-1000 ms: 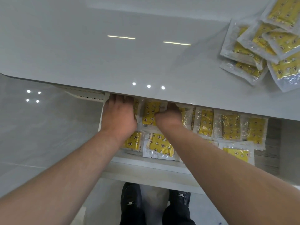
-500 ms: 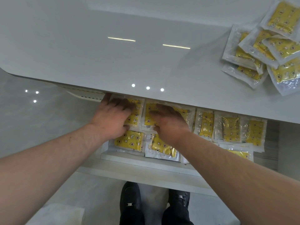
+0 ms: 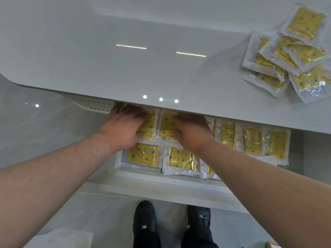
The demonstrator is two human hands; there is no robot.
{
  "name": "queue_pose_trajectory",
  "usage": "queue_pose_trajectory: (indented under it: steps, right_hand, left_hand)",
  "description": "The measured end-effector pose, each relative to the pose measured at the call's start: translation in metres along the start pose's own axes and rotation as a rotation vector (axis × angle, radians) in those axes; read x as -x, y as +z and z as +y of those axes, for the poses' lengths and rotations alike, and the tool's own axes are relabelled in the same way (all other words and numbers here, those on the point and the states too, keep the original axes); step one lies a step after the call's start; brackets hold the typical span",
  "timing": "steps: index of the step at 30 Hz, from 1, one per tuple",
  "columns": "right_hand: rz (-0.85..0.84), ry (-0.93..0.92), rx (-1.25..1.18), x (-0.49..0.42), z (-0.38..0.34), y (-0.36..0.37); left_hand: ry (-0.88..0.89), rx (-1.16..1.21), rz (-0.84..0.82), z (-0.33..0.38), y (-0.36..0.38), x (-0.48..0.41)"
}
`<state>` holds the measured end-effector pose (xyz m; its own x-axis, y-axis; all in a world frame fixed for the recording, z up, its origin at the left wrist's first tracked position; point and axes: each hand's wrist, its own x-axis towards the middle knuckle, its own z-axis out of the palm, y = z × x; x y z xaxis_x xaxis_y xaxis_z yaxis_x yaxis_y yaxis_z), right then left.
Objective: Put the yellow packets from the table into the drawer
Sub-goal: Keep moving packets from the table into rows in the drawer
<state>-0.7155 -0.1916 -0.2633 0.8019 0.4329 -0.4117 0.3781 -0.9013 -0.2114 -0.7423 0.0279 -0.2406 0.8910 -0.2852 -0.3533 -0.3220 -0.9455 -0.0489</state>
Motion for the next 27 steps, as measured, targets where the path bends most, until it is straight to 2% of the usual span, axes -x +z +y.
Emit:
queue_pose_trajectory:
  steps: [9, 14, 17, 21, 24, 27]
  right_hand:
    - [0.000, -0.007, -0.068, 0.000, 0.002, 0.008]
    - [-0.017, 0.017, -0.177, 0.016, -0.007, -0.011]
    - [-0.018, -0.002, -0.346, 0.046, -0.004, -0.041]
    - [0.009, -0.032, -0.516, 0.097, 0.022, -0.089]
    - [0.099, 0.039, -0.633, 0.123, 0.062, -0.132]
    - [0.226, 0.165, -0.725, 0.129, 0.112, -0.171]
  left_hand:
    - [0.039, -0.056, 0.035, -0.006, 0.013, -0.005]
    - [-0.063, 0.019, -0.009, 0.007, 0.003, 0.003]
    - [-0.094, 0.274, 0.112, 0.031, -0.019, 0.020]
    - [0.060, 0.468, 0.323, 0.086, -0.081, 0.029]
    - [0.149, 0.583, 0.436, 0.127, -0.131, 0.011]
    - [0.079, 0.712, 0.507, 0.155, -0.174, -0.028]
